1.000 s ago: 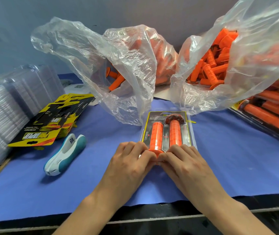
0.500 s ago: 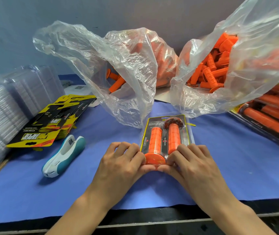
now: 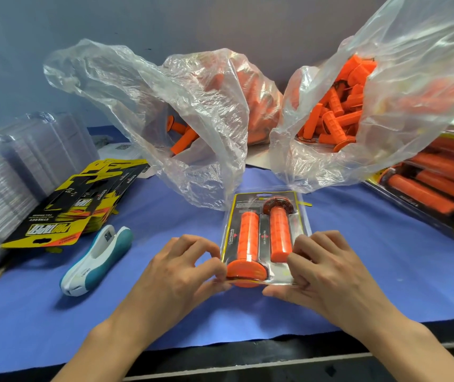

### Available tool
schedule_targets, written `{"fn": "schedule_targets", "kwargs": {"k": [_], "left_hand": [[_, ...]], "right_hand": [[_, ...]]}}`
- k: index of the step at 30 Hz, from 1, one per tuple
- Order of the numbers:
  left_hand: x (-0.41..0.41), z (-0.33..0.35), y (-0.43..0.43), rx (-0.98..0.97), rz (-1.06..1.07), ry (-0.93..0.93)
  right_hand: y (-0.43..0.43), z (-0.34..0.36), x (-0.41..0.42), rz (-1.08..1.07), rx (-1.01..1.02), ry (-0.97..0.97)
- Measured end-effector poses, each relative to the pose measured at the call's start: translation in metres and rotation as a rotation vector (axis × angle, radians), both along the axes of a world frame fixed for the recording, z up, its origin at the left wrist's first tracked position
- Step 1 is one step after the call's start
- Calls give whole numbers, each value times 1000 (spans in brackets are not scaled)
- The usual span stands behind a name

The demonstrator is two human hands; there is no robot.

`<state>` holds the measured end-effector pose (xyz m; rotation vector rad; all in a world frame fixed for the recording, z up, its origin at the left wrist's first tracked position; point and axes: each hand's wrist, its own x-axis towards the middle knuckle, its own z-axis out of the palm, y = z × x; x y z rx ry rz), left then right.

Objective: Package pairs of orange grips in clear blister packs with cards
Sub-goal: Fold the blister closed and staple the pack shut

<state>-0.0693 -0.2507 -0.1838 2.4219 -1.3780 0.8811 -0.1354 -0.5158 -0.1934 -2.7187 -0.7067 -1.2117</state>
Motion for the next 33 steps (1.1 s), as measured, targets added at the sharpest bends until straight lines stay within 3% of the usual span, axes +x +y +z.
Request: {"fn": "schedule_targets", "kwargs": {"k": [7, 11, 14, 18, 21, 23, 25, 28, 33], "left_hand": [[-4, 1, 5, -10, -35, 81], [-11, 0, 10, -37, -39, 211], [-17, 3, 19, -117, -35, 410], [-12, 8, 12, -526, 122, 657], [-1, 12, -1, -749, 317, 1085], [2, 13, -10, -762, 325, 1347], [3, 14, -21, -703, 283, 1476], [1, 16, -31, -620, 233, 1534], [3, 15, -31, -606, 356, 1501]], "right_hand": [[-8, 5, -3, 57, -4, 16], [-5, 9, -12, 40, 29, 183], [-1, 15, -18, 50, 290, 346], [3, 22, -2, -192, 764, 369], [3, 21, 13, -346, 968, 655], [4, 15, 22, -349, 979, 814], [7, 12, 28, -347, 949, 853], [14, 10, 36, -381, 1005, 853], [24, 10, 29, -409, 924, 826]]}}
